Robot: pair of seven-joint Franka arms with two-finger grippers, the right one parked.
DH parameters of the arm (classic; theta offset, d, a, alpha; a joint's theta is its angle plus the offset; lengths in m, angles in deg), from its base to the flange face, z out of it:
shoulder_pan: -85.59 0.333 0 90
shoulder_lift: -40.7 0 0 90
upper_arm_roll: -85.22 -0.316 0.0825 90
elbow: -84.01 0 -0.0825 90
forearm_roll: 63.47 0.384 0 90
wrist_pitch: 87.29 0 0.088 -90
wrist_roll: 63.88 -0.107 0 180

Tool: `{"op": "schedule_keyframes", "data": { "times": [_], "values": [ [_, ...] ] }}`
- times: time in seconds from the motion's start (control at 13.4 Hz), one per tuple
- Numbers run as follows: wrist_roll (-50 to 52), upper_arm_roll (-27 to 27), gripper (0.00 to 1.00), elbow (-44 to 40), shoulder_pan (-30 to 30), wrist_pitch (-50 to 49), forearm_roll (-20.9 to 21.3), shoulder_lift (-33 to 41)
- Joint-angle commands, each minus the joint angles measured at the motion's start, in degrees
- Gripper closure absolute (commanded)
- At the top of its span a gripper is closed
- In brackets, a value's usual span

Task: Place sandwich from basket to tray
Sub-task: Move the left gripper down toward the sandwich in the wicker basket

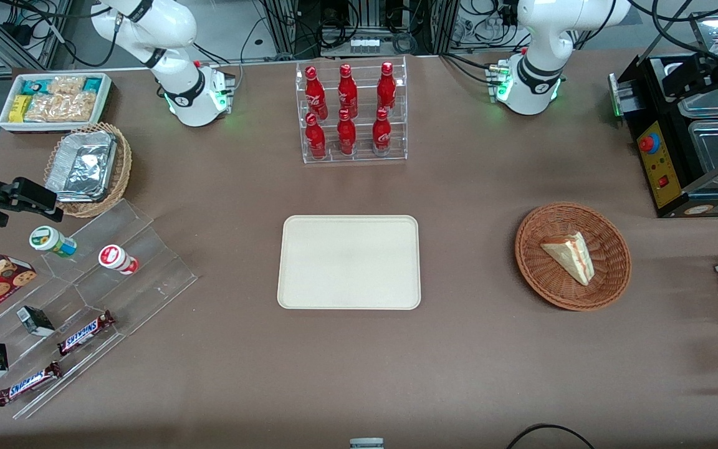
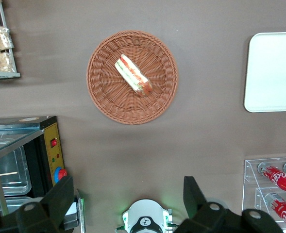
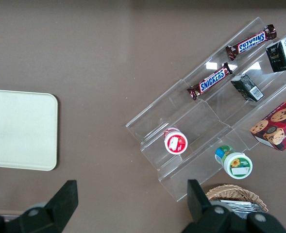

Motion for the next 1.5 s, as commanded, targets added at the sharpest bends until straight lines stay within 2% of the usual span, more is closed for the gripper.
{"op": "schedule_keyframes", "data": {
  "times": [0.0,0.3,0.75,0.9,1.2,1.42],
  "values": [
    [-0.8,0.6,0.0,-1.2,1.2,-1.7,1.0,-0.1],
    [1.6,0.4,0.0,-1.6,1.0,-0.9,1.3,-5.1],
    [23.9,0.0,0.0,-0.7,1.2,7.5,0.7,-16.9],
    [28.6,-0.1,0.0,2.5,1.2,11.9,0.6,-19.1],
    [39.4,-0.1,0.0,12.5,1.2,27.4,0.5,-20.3],
    [45.4,-0.1,0.0,16.4,1.2,34.0,0.6,-22.2]
  ]
}}
